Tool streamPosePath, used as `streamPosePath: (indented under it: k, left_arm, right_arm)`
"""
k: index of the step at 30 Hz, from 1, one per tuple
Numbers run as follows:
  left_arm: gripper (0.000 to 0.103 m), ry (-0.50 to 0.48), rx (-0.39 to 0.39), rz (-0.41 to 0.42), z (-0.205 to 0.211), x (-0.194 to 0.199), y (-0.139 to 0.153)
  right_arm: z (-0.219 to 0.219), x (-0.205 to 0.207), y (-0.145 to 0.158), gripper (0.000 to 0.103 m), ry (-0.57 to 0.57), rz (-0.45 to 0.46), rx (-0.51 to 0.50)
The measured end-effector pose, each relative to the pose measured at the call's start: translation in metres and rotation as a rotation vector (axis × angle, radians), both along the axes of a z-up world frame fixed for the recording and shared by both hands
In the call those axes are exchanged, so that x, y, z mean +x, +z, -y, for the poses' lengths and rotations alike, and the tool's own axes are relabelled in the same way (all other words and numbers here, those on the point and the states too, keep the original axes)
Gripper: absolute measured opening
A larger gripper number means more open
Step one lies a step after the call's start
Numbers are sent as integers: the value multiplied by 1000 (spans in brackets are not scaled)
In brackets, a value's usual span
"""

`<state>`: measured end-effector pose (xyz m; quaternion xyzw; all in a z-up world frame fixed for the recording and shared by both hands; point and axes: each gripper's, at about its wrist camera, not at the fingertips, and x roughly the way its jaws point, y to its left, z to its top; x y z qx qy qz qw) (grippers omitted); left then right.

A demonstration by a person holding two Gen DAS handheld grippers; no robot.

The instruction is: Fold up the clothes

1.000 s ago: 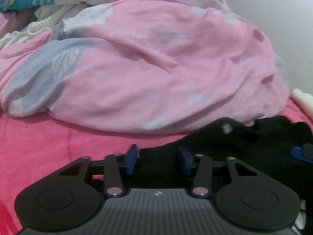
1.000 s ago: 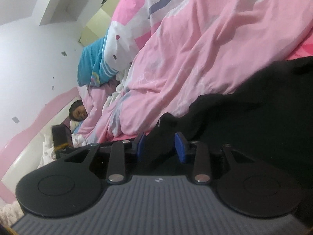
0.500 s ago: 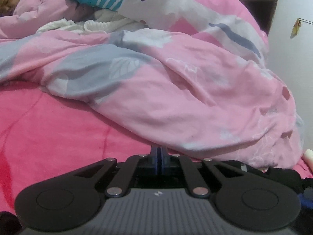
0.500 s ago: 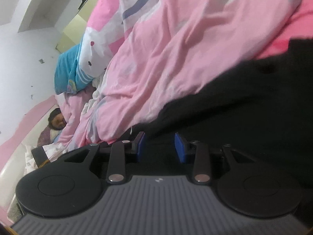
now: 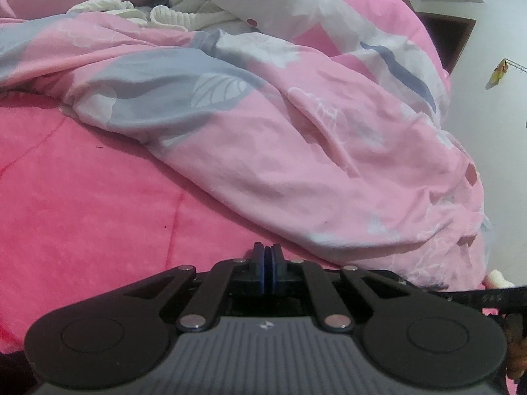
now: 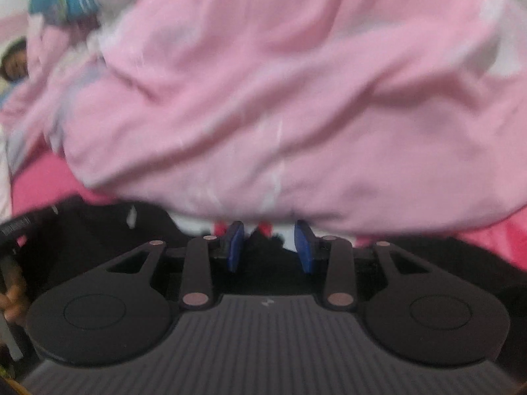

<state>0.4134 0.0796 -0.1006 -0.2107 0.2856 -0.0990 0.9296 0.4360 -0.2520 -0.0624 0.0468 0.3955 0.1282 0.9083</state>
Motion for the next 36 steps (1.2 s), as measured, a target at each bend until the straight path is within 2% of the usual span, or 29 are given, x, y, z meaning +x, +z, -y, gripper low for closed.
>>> streamPosePath:
  k: [1, 6, 11, 15, 17, 18, 22, 27, 29, 32, 36]
  left_arm:
    - [5, 0, -2, 1, 0, 0, 0]
    - [5, 0, -6, 3, -1, 0, 0]
    - [5, 0, -12, 2, -1, 0, -1]
    - [5, -1, -16, 1, -2, -1, -1]
    - [5, -1, -18, -1, -2, 0, -1]
    - [5, -1, -19, -1, -3, -1, -1]
    - [5, -1, -23, -5, -4, -1, -2]
    - [5, 0, -26, -8, -4, -1, -2]
    - [5, 0, -26, -9, -5, -1, -2]
    - [5, 0, -23, -10, -5, 0, -2]
    - [5, 0, -16, -8, -4, -1, -2]
  right_arm:
    - [-3, 5, -3, 2, 10, -17, -27]
    - [-20, -54, 8, 3, 84, 133, -116]
    - [-42, -114, 0, 6, 259, 284, -332]
    - [-49, -135, -5, 10, 365, 284, -433]
    - [-43, -135, 2, 14, 390, 252, -376]
    - [-38, -134, 6, 20, 406, 220, -320]
    - [-14, -132, 24, 22, 431, 162, -119]
    - [6, -129, 38, 22, 325, 205, -58]
    - [13, -120, 38, 25, 276, 199, -23]
    - [20, -99, 29, 33, 227, 138, 63]
    - [14, -76, 9, 34, 236, 19, 154]
